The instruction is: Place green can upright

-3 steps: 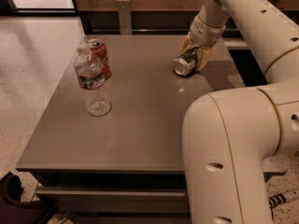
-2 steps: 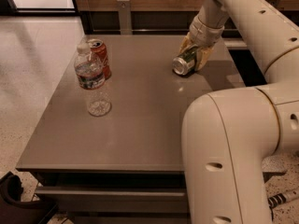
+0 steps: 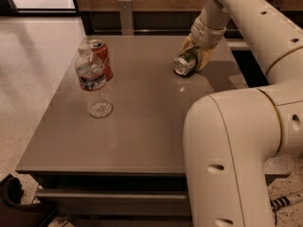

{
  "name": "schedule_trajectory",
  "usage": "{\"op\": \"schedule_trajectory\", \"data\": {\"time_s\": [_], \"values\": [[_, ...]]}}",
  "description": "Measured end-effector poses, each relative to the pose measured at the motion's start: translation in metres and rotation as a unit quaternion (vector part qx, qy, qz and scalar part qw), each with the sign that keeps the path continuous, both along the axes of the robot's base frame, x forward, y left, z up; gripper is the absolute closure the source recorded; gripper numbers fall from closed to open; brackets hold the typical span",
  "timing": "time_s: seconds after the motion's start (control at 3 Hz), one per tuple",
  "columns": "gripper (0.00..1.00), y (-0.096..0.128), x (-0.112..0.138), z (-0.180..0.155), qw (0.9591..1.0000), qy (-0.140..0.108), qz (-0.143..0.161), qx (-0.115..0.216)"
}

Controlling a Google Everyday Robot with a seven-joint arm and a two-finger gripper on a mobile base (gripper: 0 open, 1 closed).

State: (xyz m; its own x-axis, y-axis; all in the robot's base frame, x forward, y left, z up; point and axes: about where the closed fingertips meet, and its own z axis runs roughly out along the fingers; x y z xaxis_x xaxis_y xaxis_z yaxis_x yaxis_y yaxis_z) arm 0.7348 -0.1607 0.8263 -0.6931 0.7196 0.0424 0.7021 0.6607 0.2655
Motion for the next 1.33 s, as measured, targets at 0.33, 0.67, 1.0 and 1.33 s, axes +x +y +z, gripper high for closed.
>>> {"op": "schedule_trajectory", "data": {"time_s": [0.33,0.67,1.0,1.33], "values": [[1.00,-0.005,-0.003,0.018,0.9996,-0.016,-0.004,-0.024],[1.00,-0.016,-0.016,0.046,0.9975,-0.045,-0.009,-0.054],[1.00,-0.019,-0.027,0.067,0.9945,-0.080,0.012,-0.067],[1.00,-0.021,-0.039,0.088,0.9886,-0.123,0.046,-0.074]]}}
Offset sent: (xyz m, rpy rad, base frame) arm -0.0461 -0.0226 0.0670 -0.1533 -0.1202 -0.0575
